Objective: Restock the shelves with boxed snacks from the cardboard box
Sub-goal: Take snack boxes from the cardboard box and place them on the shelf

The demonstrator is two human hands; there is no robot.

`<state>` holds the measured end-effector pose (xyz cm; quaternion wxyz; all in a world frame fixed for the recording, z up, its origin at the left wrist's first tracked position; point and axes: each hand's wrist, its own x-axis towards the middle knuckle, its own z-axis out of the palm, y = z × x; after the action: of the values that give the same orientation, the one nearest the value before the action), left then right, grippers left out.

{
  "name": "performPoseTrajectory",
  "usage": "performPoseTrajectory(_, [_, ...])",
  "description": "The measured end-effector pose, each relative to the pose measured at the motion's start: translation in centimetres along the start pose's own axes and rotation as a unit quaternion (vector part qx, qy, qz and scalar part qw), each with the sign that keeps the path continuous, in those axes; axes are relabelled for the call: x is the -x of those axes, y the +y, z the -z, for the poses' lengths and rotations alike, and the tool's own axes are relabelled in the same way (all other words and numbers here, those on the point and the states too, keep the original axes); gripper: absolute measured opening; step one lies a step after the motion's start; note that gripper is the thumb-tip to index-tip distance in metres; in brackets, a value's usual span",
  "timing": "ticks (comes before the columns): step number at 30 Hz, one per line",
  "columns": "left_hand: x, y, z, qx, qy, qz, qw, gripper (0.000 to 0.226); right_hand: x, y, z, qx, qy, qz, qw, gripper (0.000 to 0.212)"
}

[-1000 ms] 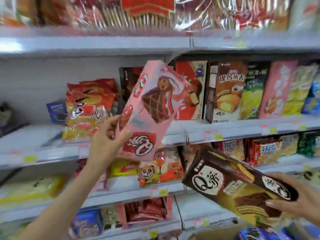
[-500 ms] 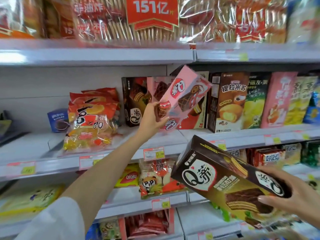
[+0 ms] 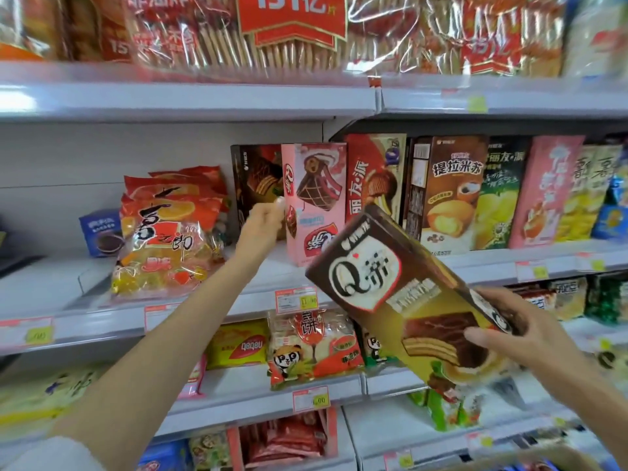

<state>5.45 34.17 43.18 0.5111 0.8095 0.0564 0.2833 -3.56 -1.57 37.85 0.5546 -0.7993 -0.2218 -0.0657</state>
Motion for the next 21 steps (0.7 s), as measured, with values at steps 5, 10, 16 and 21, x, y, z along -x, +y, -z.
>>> performPoseTrajectory(5, [8.7,1.0,3.6,0.137,-0.272,0.022,0.952,0.071,-5.2,-2.9,-5.7,-0.126,-0.004,0.035,0.991,0.059])
performPoseTrajectory(10, [9.2,1.9,4.9,0.120,-0.069,0.016,0.990,0.059,-9.3,-4.2,-10.6,-0.131,-0.052,0.046,0.989,0.051])
performPoseTrajectory(16, [6.2,1.7,9.3,-0.184,0.152,-0.064,0.969,0.075,-10.8,-3.2,-9.9,-0.013,-0.015,0.074,0.997,0.036])
performPoseTrajectory(21, [1.3,0.3,7.8,-0.179,0.142,0.001,0.974,0.083,-11.4,-2.2,-10.1,0.011,-0.005,0.068,0.998,0.024])
